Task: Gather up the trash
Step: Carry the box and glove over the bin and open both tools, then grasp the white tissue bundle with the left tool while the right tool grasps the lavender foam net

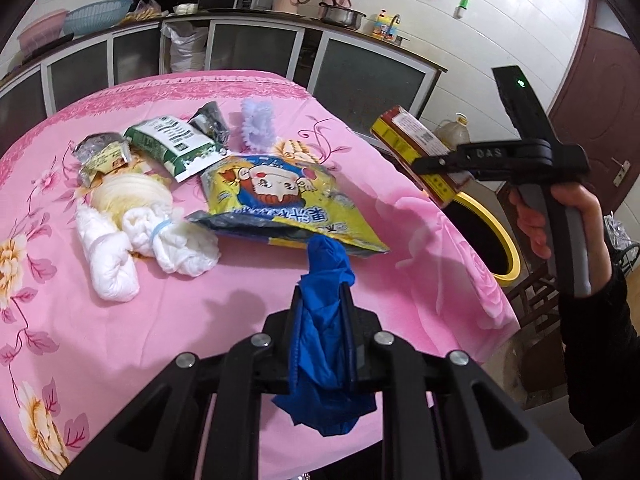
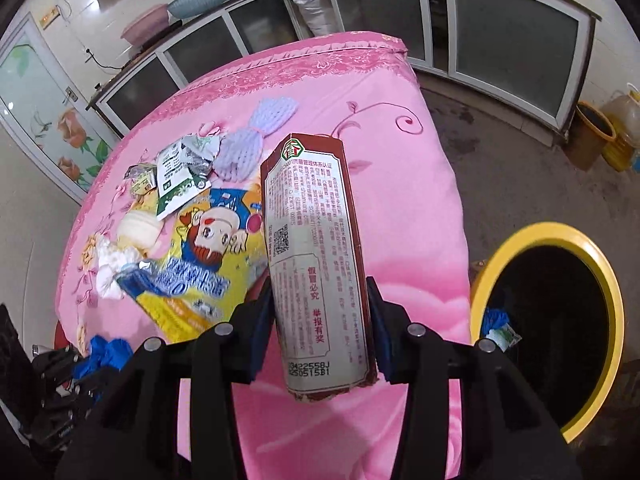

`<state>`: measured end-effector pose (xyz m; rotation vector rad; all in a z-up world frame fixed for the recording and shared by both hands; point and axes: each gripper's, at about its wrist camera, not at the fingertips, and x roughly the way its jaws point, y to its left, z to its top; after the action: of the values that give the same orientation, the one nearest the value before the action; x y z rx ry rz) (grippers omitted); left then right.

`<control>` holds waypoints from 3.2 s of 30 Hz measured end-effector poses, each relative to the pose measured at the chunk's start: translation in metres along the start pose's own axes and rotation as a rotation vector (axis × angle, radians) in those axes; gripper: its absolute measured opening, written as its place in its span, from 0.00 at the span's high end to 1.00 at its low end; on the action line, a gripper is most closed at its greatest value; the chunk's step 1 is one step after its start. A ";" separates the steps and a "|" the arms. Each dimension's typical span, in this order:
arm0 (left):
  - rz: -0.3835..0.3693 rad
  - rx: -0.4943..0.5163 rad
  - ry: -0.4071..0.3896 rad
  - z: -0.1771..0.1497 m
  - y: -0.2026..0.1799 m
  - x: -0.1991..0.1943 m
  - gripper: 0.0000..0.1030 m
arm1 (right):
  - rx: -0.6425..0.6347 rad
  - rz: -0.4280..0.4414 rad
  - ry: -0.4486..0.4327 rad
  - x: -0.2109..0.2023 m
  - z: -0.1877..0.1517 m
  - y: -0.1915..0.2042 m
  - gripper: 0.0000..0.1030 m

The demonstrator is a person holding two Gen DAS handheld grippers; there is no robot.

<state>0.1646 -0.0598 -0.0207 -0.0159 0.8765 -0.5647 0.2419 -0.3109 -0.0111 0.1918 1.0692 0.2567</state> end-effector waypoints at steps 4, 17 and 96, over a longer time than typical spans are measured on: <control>-0.009 0.018 0.005 0.006 -0.008 0.007 0.85 | 0.034 -0.003 -0.013 -0.011 -0.015 -0.014 0.60; -0.081 0.149 0.005 0.046 -0.071 0.030 0.85 | 0.171 -0.084 -0.096 -0.066 -0.045 -0.093 0.60; 0.226 0.076 -0.131 0.040 0.066 -0.028 0.08 | 0.011 0.028 -0.209 -0.042 -0.034 -0.061 0.19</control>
<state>0.2099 0.0015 0.0095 0.1131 0.7175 -0.3805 0.1995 -0.3807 -0.0094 0.2379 0.8610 0.2500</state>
